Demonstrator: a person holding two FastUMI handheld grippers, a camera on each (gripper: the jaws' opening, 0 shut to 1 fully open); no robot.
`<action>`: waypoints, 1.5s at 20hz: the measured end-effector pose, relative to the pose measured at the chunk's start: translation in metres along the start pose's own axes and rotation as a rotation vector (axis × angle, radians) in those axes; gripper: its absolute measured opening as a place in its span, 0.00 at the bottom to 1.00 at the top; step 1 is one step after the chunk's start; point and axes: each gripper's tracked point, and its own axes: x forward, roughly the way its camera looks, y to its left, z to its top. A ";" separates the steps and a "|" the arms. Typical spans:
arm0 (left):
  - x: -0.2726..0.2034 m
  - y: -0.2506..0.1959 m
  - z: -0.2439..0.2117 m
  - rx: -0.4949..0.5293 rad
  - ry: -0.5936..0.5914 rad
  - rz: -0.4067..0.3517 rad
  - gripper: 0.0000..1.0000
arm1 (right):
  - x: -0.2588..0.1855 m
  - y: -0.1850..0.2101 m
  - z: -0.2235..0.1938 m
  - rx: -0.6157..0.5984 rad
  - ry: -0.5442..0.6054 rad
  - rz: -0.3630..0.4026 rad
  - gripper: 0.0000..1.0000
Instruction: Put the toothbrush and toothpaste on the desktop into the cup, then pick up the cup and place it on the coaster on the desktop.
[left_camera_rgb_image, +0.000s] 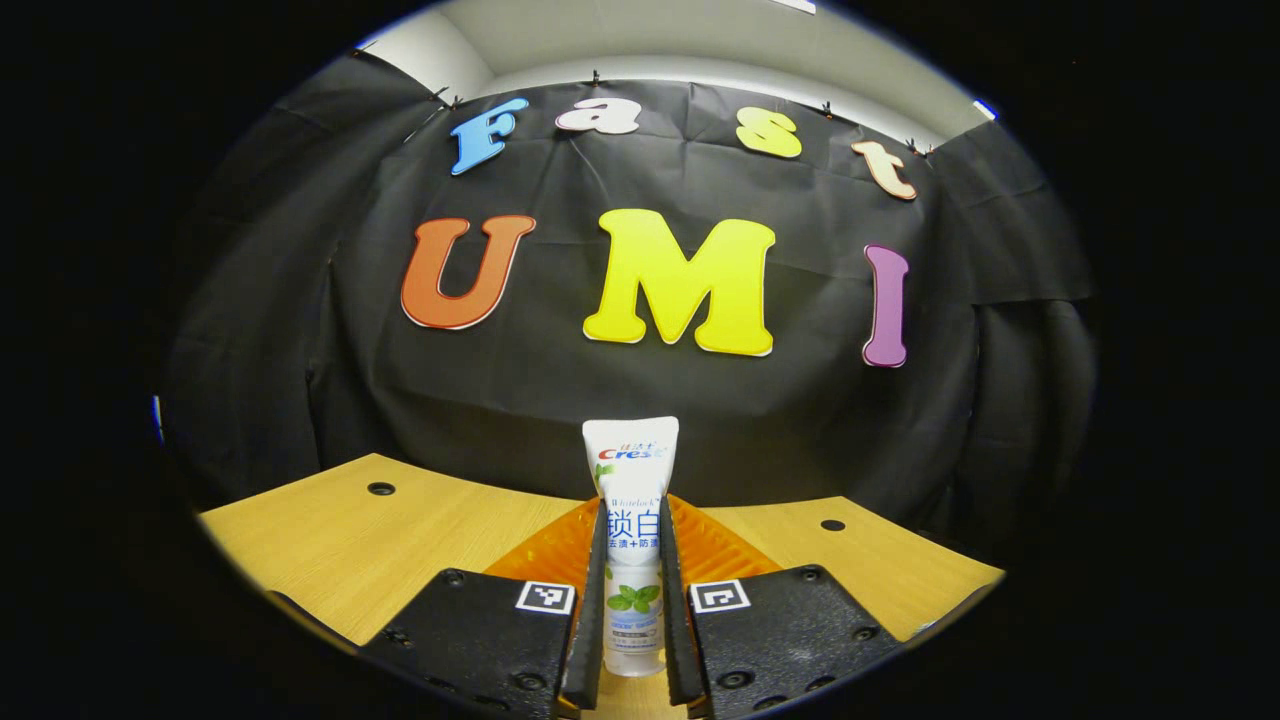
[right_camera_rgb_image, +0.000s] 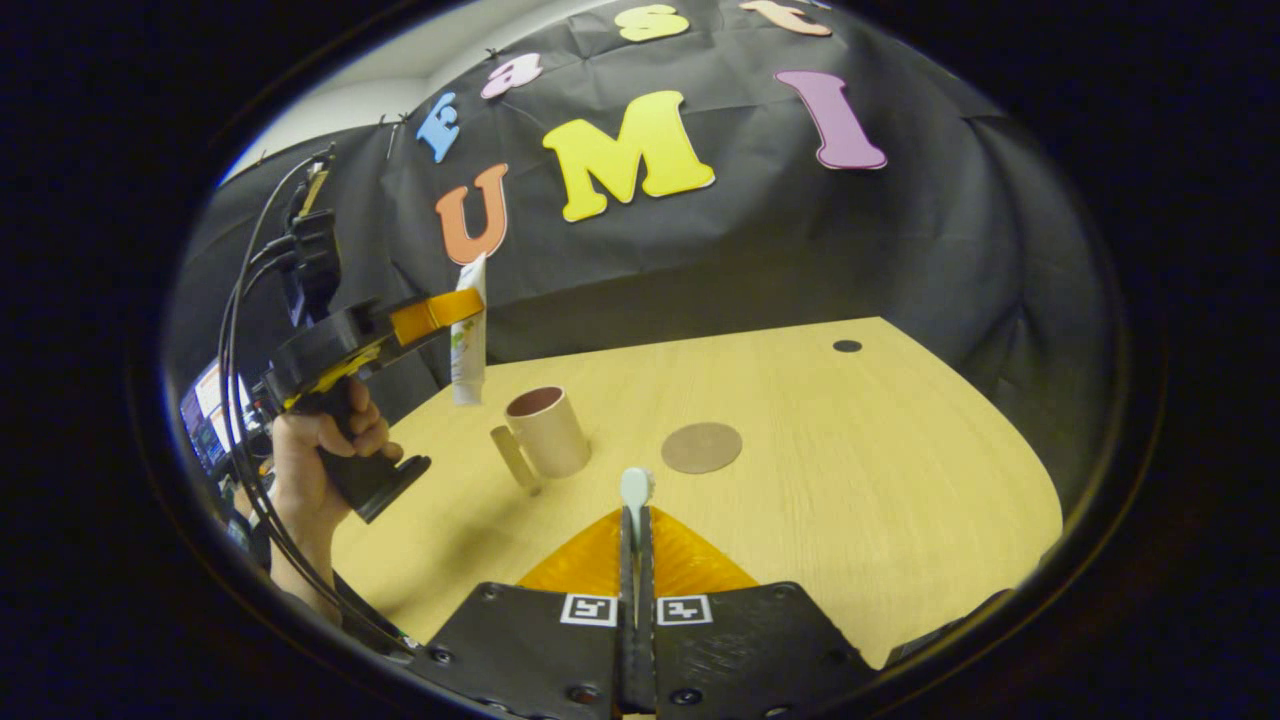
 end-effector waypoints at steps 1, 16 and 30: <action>0.005 0.000 -0.002 0.006 -0.001 0.001 0.28 | 0.000 0.000 0.000 0.000 -0.001 -0.001 0.00; 0.038 0.013 -0.045 -0.010 0.075 0.029 0.33 | -0.001 -0.002 -0.001 0.003 -0.003 -0.011 0.00; 0.027 0.027 -0.035 0.030 0.046 0.072 0.82 | 0.001 0.000 -0.002 -0.019 -0.001 0.008 0.00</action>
